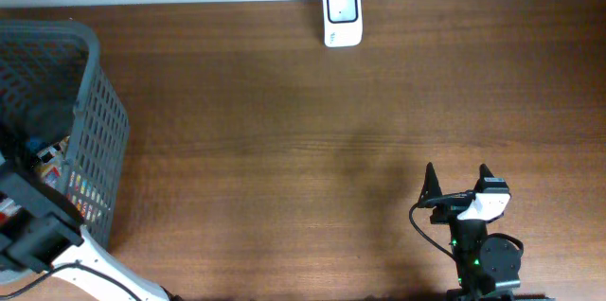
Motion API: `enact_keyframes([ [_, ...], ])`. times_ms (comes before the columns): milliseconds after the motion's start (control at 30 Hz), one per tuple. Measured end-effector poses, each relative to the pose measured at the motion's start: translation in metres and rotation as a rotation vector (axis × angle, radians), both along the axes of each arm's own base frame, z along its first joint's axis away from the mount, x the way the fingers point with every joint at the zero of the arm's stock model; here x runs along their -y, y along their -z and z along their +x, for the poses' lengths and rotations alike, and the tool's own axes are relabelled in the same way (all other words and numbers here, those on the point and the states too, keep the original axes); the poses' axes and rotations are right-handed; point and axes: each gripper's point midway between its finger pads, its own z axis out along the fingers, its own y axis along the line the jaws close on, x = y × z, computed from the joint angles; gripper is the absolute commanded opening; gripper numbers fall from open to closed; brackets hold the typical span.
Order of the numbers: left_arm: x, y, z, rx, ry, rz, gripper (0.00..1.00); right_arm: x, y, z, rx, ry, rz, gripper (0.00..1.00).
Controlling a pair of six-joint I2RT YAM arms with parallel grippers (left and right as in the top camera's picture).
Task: Scan the item barcode
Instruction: 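Grasp the green tissue pack in the basket with the left gripper, place on table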
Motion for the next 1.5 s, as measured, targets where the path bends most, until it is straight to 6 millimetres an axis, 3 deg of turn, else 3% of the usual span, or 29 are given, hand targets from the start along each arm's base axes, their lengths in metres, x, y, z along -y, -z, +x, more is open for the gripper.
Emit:
enact_keyframes([
  [67,-0.001,-0.046,0.020,0.119,-0.002,0.010,0.00,0.000,0.000,0.000,0.001,0.000,0.000,0.99],
  [133,0.005,-0.107,0.052,0.328,0.035,0.050,0.00,0.000,0.000,0.000,0.001,0.000,0.000,0.98],
  [167,0.015,-0.140,0.070,0.462,0.077,0.065,0.00,0.000,0.000,0.000,0.001,0.000,-0.001,0.98],
  [233,0.049,-0.201,0.085,0.645,0.168,0.095,0.00,0.000,0.000,0.000,0.001,0.000,0.000,0.98],
  [300,0.084,-0.253,0.078,0.768,0.243,0.142,0.00,0.000,0.000,0.000,0.001,0.000,0.000,0.98],
  [333,0.109,-0.294,0.062,0.857,0.288,0.192,0.00,0.000,0.000,0.000,0.001,0.000,0.000,0.98],
  [400,0.144,-0.338,0.038,0.963,0.354,0.251,0.00,0.000,0.000,0.000,0.001,0.000,0.000,0.98],
  [467,0.195,-0.366,0.026,1.064,0.478,0.227,0.00,0.000,0.000,0.000,0.001,0.000,0.000,0.98],
  [500,0.229,-0.376,0.023,1.117,0.582,0.178,0.00,0.000,0.000,0.000,0.001,0.000,0.000,0.98],
  [567,0.289,-0.380,0.026,1.168,0.769,0.046,0.00,0.000,0.000,0.000,0.001,0.000,0.000,0.99],
  [633,0.375,-0.360,0.024,1.122,1.016,-0.182,0.00,0.000,0.000,0.000,0.001,0.000,0.000,0.98],
  [700,0.431,-0.330,0.015,1.014,1.169,-0.306,0.00,0.000,0.000,0.000,0.000,0.000,0.000,0.98],
  [733,0.461,-0.302,0.010,0.910,1.248,-0.366,0.00,0.000,0.000,0.000,0.001,0.000,0.000,0.98],
  [833,0.496,-0.232,0.015,0.708,1.330,-0.347,0.00,0.000,0.000,0.000,0.000,0.000,0.000,0.98],
  [867,0.500,-0.212,0.018,0.661,1.328,-0.327,0.00,0.000,0.000,0.000,0.000,0.000,0.000,0.98],
  [900,0.506,-0.179,0.023,0.614,1.323,-0.302,0.00,0.000,0.000,0.000,0.000,0.000,0.000,0.98],
  [933,0.510,-0.132,0.024,0.524,1.317,-0.292,0.00,0.000,0.000,0.000,0.001,0.000,0.000,0.98],
  [1000,0.514,-0.086,0.036,0.513,1.300,-0.269,0.00,0.000,0.000,0.000,0.001,0.000,0.000,0.98],
  [1033,0.509,-0.056,0.039,0.497,1.287,-0.233,0.00,0.000,0.000,0.000,-0.001,0.000,0.000,0.98],
  [1100,0.485,-0.014,0.046,0.456,1.231,-0.086,0.00,0.000,0.000,0.000,0.000,0.000,0.000,0.98],
  [1167,0.468,0.004,0.061,0.490,1.184,0.051,0.01,0.000,0.000,0.000,0.000,0.000,0.000,0.98],
  [1267,0.468,0.007,0.085,0.610,1.134,0.140,0.15,0.000,0.000,0.000,0.001,0.000,0.000,0.98],
  [1300,0.472,0.004,0.092,0.649,1.126,0.140,0.22,0.000,0.000,0.000,0.001,0.000,0.000,0.98],
  [1333,0.473,0.004,0.094,0.665,1.116,0.138,0.43,0.000,0.000,0.000,0.001,0.000,0.000,0.98],
  [1400,0.474,0.015,0.095,0.640,1.117,0.136,0.69,0.000,0.000,0.000,0.001,0.000,0.000,0.98],
  [1500,0.472,0.031,0.090,0.588,1.130,0.128,0.79,0.000,0.000,0.000,0.001,0.000,0.000,0.98],
])
